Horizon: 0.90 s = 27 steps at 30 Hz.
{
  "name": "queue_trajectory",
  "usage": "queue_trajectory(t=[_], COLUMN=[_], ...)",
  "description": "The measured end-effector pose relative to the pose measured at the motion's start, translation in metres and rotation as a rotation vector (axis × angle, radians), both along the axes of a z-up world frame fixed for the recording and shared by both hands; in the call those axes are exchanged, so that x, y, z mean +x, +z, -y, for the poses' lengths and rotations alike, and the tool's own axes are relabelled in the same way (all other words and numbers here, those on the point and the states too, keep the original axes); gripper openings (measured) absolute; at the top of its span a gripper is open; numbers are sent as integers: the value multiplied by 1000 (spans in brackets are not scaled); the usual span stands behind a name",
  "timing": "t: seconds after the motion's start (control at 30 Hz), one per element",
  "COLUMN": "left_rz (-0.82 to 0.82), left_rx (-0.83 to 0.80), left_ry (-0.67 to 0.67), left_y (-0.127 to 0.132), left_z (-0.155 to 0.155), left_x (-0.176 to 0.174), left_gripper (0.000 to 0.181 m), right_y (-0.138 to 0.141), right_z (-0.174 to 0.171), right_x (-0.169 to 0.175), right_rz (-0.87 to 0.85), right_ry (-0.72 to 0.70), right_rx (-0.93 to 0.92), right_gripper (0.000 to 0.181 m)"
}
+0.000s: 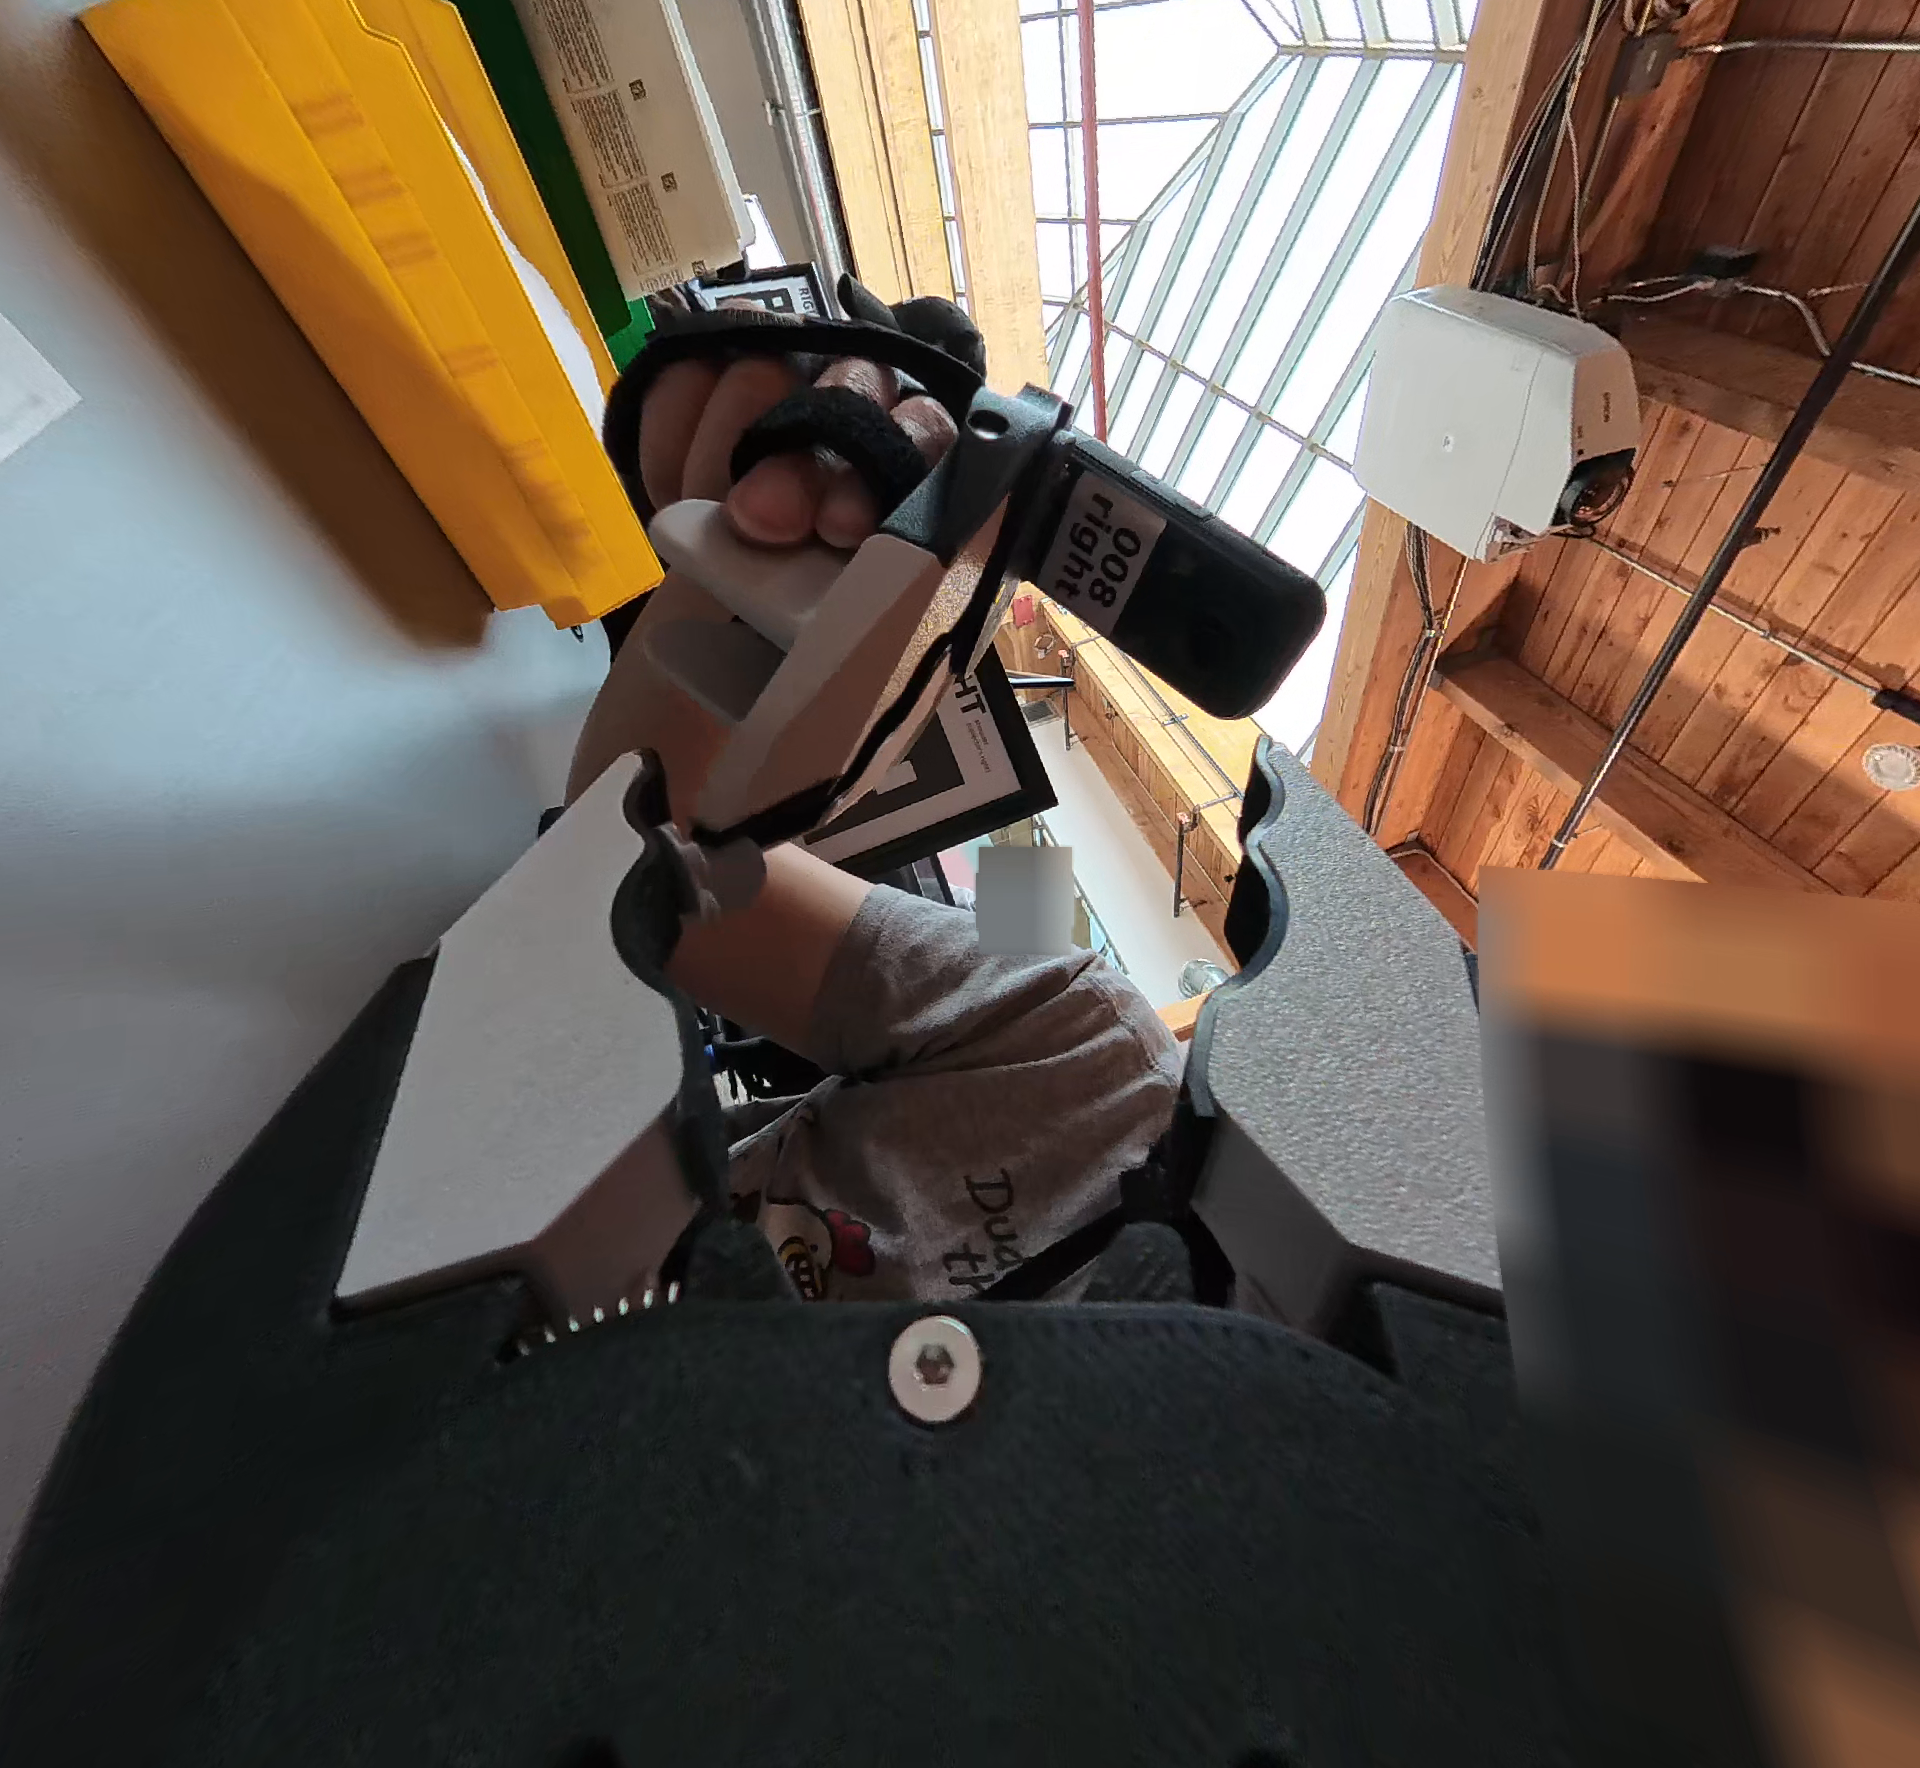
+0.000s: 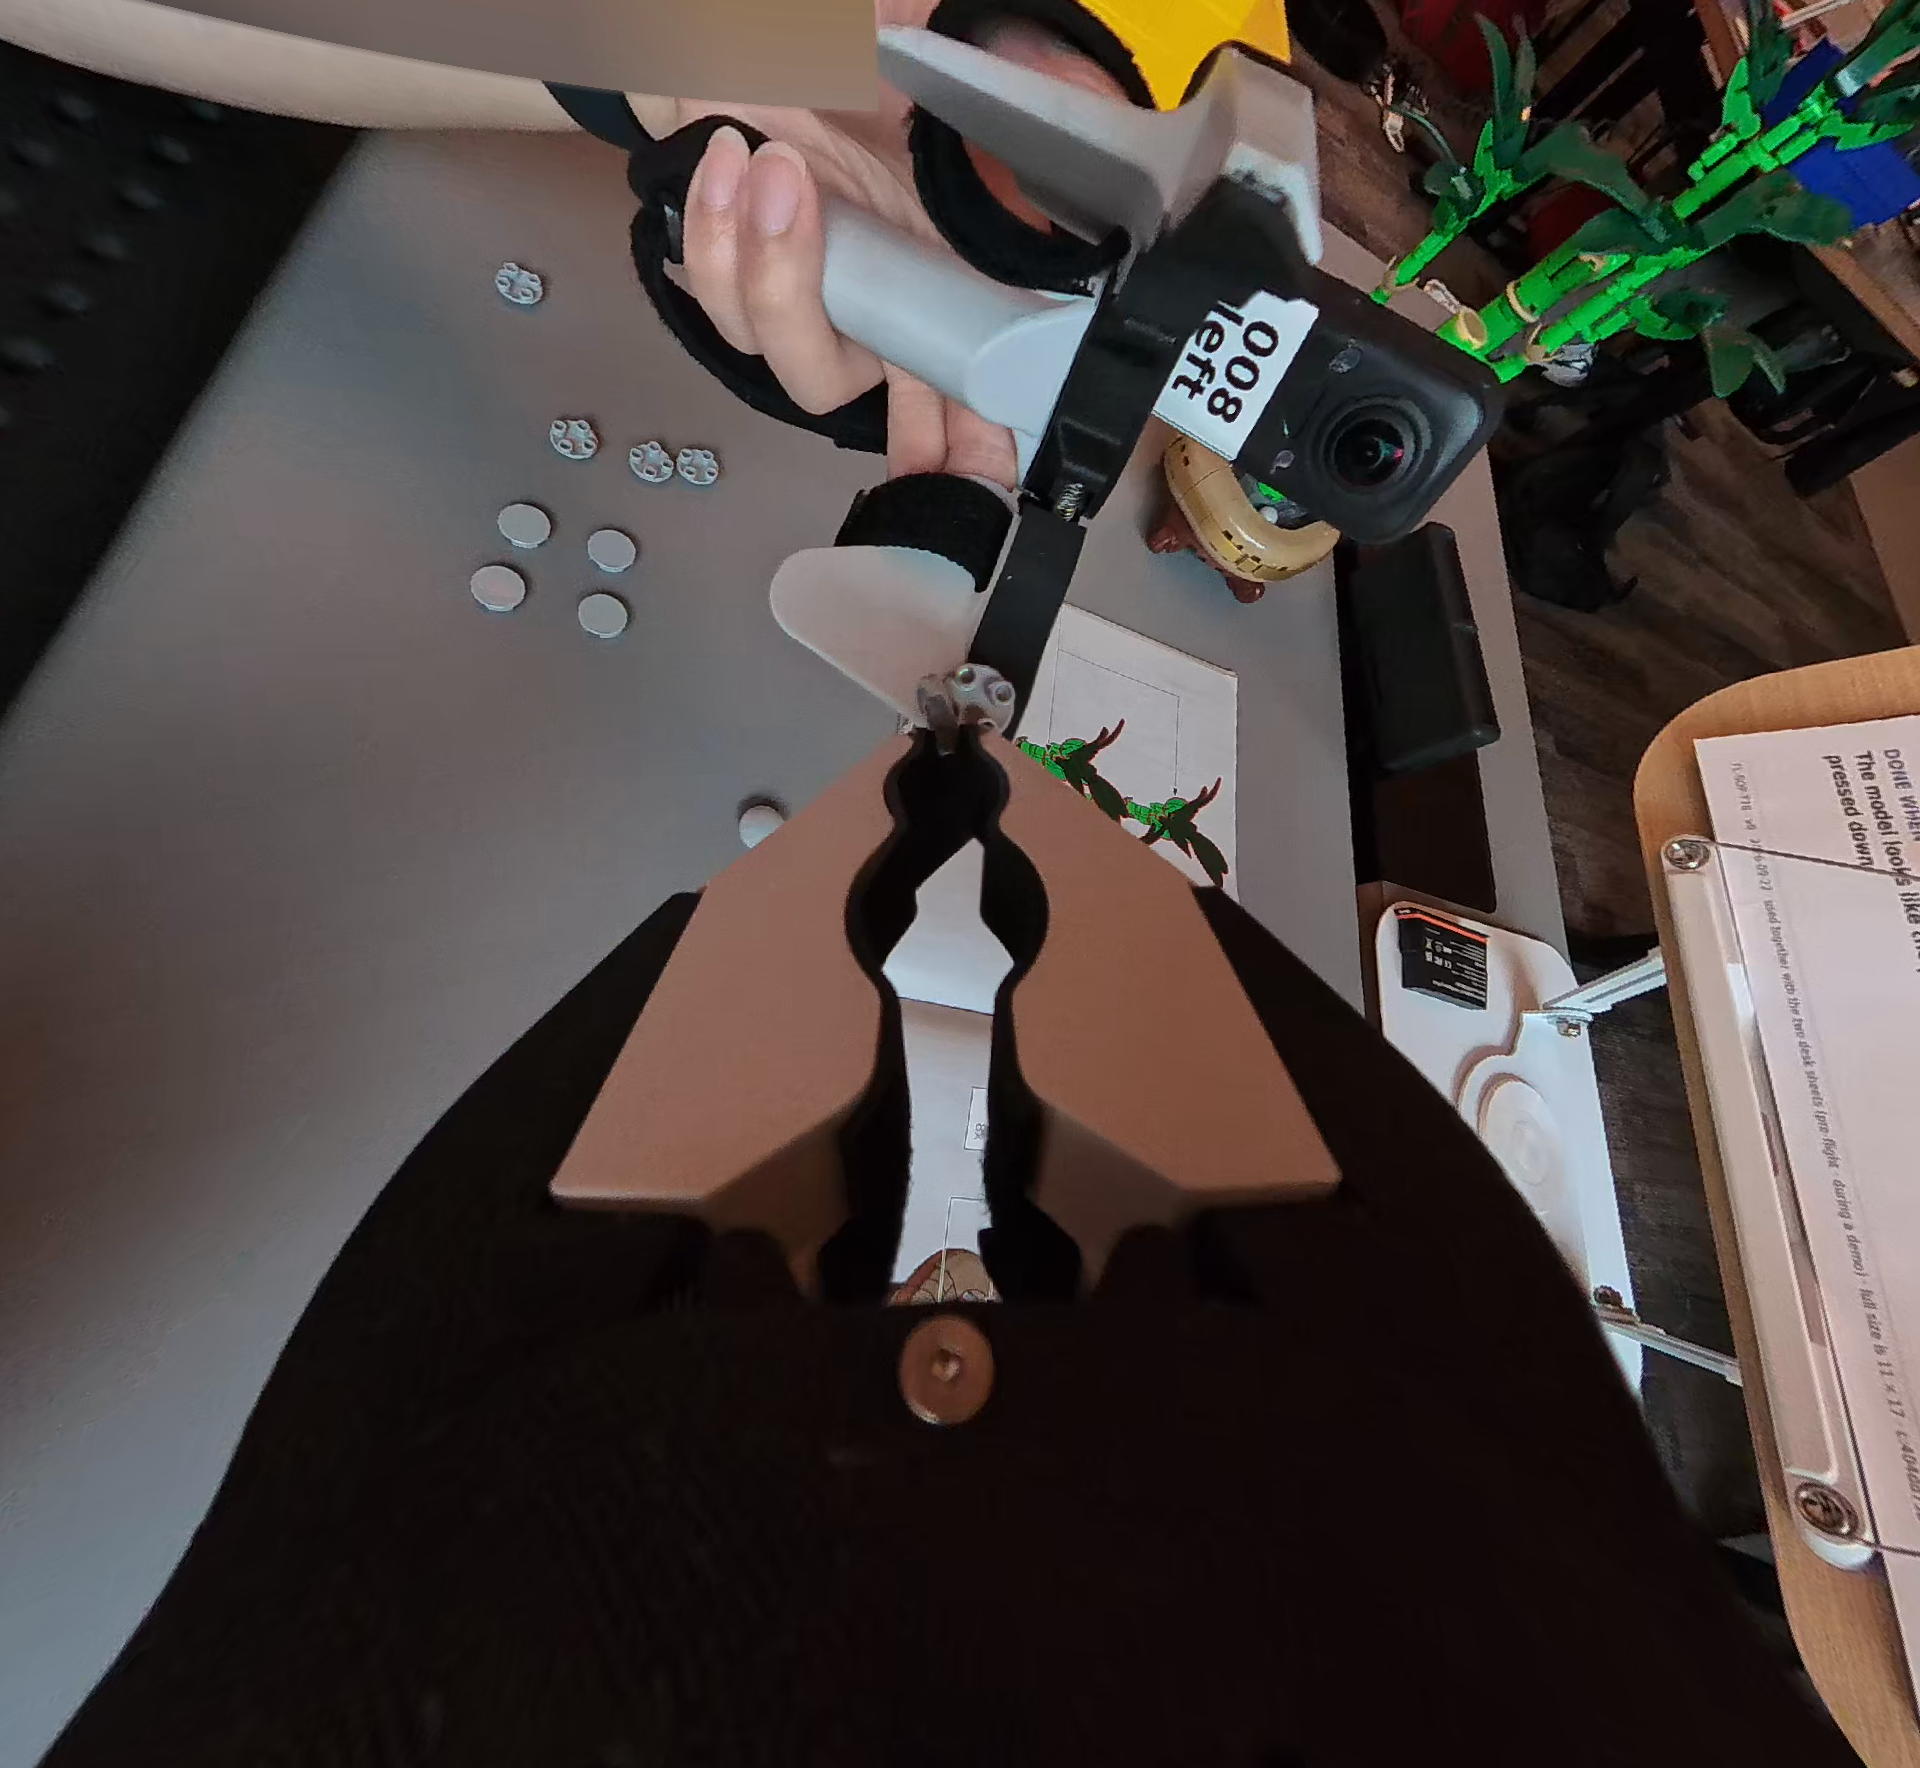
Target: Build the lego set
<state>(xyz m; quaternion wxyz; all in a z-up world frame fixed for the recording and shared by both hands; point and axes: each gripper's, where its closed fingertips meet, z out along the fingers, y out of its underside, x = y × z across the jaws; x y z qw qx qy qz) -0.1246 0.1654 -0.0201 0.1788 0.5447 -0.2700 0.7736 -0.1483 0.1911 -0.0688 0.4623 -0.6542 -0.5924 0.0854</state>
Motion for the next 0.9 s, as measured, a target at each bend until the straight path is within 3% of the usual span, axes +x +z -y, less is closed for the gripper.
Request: queue_trajectory(t=[0.2,0.3,0.53,0.7,0.9], left_rz=[8,10,27,37,48], left_rx=[-16,-28,-69,-72,-80], left_ry=[10,15,19,29,38], left_y=[2,3,7,10,12], left_z=[-3,-5,-9,-11,-14], left_x=[0,-1,-3,-4,-6], left_gripper=[108,107,107,107,108], right_y=[4,18,23,18,14], right_z=[1,-2,-13,-19,-19], right_x=[-1,-4,-7,-4,-5], right_rz=[9,27,330,459,483], right_ry=[8,0,-34,-69,-63], right_rx=[33,158,513,555,554], right_gripper=[2,2,3,2,3])
